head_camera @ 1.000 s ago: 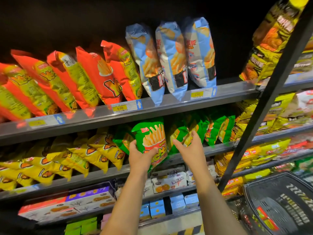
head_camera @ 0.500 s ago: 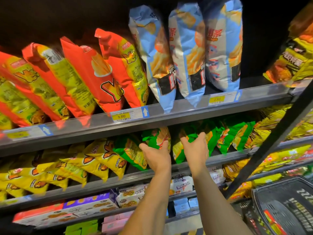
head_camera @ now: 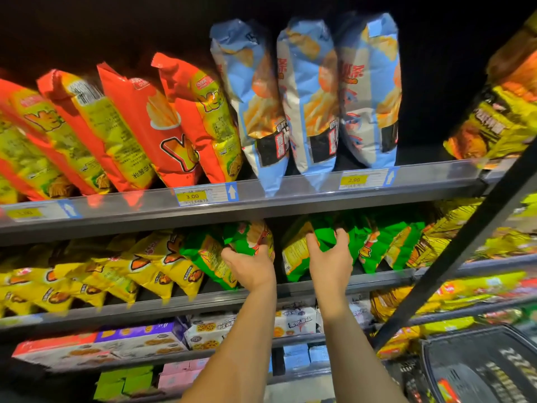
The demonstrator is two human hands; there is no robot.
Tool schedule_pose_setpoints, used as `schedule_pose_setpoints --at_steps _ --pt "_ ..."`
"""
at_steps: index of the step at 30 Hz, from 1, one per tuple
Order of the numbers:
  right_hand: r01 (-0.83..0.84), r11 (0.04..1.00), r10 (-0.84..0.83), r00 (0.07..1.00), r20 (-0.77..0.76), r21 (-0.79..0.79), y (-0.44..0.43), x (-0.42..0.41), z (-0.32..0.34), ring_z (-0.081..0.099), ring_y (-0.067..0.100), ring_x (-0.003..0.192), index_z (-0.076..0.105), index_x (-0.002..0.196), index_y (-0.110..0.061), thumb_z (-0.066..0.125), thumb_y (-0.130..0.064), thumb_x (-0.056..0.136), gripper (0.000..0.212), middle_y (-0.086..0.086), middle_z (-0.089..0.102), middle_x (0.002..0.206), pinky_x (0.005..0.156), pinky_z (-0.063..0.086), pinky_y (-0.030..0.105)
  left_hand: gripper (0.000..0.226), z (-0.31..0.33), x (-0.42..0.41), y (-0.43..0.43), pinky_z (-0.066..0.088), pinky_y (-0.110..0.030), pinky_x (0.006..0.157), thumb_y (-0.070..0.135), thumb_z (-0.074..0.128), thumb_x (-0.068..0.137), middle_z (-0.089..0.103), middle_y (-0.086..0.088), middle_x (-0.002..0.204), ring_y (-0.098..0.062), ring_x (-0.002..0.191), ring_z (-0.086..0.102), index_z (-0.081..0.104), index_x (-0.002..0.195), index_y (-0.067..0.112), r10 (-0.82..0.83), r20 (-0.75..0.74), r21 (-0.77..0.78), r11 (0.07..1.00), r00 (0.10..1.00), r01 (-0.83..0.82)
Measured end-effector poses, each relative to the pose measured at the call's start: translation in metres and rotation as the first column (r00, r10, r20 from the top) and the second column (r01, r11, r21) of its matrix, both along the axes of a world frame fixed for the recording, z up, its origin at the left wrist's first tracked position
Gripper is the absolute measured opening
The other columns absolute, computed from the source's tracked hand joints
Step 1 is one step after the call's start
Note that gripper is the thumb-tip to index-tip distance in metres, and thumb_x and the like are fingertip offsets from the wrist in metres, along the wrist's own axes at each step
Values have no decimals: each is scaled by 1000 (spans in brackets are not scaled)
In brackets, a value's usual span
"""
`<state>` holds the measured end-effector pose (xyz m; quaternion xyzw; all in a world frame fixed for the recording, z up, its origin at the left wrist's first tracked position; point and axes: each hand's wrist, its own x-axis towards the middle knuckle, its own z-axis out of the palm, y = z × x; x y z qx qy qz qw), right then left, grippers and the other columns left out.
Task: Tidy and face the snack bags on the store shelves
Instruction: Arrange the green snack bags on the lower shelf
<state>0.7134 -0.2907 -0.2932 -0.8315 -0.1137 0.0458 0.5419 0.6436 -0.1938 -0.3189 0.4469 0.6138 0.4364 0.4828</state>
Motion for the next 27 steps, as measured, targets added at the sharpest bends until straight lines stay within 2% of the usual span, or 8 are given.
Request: schedule_pose_setpoints --at_steps 3,10,17,21,24,26,27 --pt "-10 998 10 1000 12 64 -13 -1 6 51 27 139 42 155 -16 70 -51 94 76 3 55 153 111 43 44 61 4 7 -1 48 -43 86 8 87 81 53 -17 133 -36 110 59 42 122 6 13 -16 -3 1000 1000 -13" --pt "-44 994 46 999 -18 102 -37 -4 11 47 20 141 43 155 -23 71 -49 94 72 -4 52 154 113 44 42 81 -13 -6 -7 47 -52 101 17 89 84 49 -21 148 -44 131 54 39 147 3 43 -87 -32 998 995 -46" --pt "-76 994 80 996 -36 84 -49 2 15 53 20 134 46 151 -25 74 -52 92 71 -5 58 147 109 48 44 89 -17 -15 -4 44 -59 107 27 95 76 44 -24 150 -47 136 46 41 142 0 23 -167 -42 999 986 -31" --pt "-112 990 119 989 -82 81 -61 6 23 59 22 126 50 145 -30 75 -58 86 71 -6 67 130 102 53 48 91 -5 -17 -22 37 -56 110 29 94 77 39 -25 150 -46 138 40 40 144 1 35 -142 -72 996 989 -46" --pt "-167 983 172 982 -77 73 -76 12 30 64 18 115 56 141 -24 77 -55 85 68 -6 71 120 89 53 33 83 8 -24 -53 38 -54 111 33 90 81 41 -22 143 -43 134 41 43 141 1 28 -85 63 998 996 -22" --pt "-195 978 200 977 -72 77 -88 15 35 66 13 107 60 138 -20 79 -48 87 62 -6 72 117 78 50 21 74 19 -29 -85 40 -44 107 42 86 83 45 -10 135 -32 131 44 50 137 8 -130 -67 226 964 989 142" --pt "-213 974 219 973 -78 81 -95 16 38 67 12 105 62 135 -21 80 -48 86 59 -8 73 115 79 52 22 71 23 -30 -100 38 -37 106 45 85 83 46 -3 132 -25 130 44 52 137 12 -245 -107 306 914 964 266"
